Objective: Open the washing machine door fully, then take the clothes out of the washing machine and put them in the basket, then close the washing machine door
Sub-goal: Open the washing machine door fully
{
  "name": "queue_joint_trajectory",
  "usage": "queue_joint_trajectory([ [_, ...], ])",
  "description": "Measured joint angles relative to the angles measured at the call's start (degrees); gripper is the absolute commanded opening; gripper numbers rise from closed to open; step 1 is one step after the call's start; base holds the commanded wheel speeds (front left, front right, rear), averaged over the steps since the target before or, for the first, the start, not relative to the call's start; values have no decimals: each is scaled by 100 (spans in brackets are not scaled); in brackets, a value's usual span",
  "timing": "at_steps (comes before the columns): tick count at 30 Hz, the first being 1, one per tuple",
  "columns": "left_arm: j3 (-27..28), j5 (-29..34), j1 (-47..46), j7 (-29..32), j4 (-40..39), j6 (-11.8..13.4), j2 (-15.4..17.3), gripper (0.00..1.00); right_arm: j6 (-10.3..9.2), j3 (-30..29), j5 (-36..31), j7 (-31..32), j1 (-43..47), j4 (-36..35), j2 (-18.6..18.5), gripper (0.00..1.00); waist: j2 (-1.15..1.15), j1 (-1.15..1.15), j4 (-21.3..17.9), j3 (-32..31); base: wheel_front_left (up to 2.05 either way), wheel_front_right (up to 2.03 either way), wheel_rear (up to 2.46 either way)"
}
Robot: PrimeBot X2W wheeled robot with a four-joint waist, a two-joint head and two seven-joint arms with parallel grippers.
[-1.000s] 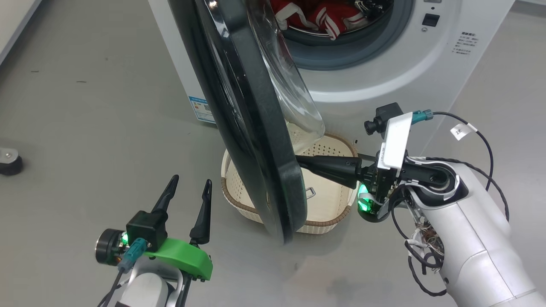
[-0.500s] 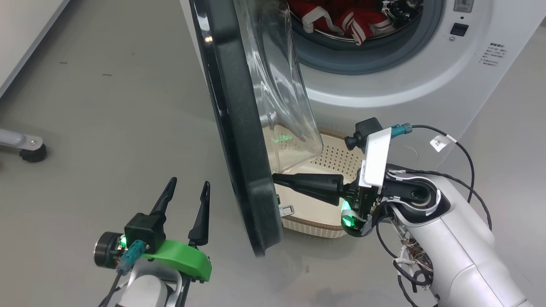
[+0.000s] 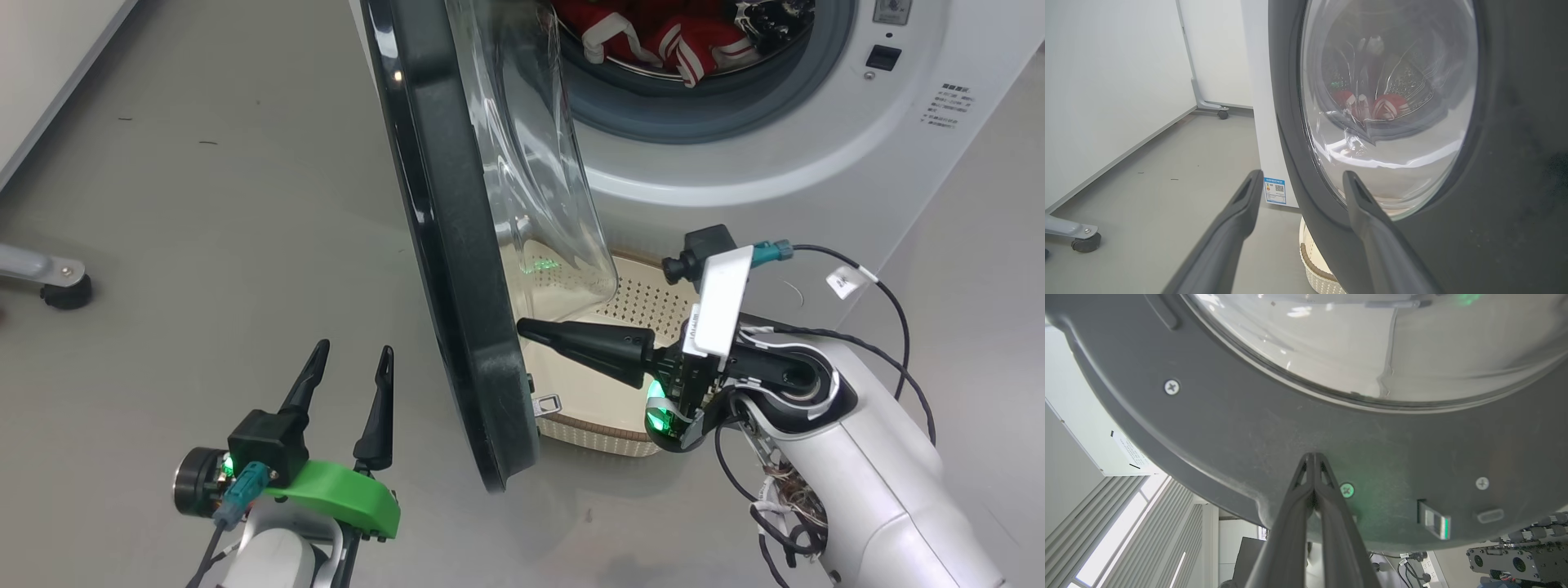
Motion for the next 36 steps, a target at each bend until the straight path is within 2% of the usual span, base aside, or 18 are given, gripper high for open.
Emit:
queue_joint_trajectory([
  [10,33,0,31,0,-47,43,0,100,1,-525,256,-632,407,-82,14,0,0,0,-95,-11,0,0,0],
  [11,38,0,37,0,-54,43,0,100,1,-600,263,-701,447,-104,13,11,0,0,-106,-12,0,0,0],
  [12,43,0,46,0,-62,43,0,100,1,-667,263,-766,485,-121,13,11,0,0,-118,-13,0,0,0],
  [13,46,0,52,0,-66,43,0,100,1,-733,263,-845,526,-138,15,79,0,0,-130,-14,0,0,0],
  [14,52,0,54,0,-66,43,0,100,1,-803,261,-935,576,-148,18,100,0,0,-142,-15,0,0,0],
  [23,127,0,90,0,-67,48,2,100,4,-1365,-31,-1846,1090,-212,3,100,0,0,-265,-64,0,0,0],
  [29,124,0,127,0,-68,48,2,100,4,-1644,-632,-2483,1349,-452,-156,100,0,0,-308,-81,0,0,0],
  [36,133,0,141,0,-69,48,2,100,4,-1806,-1672,-3356,1582,-806,-378,100,0,0,-343,-96,0,0,0],
])
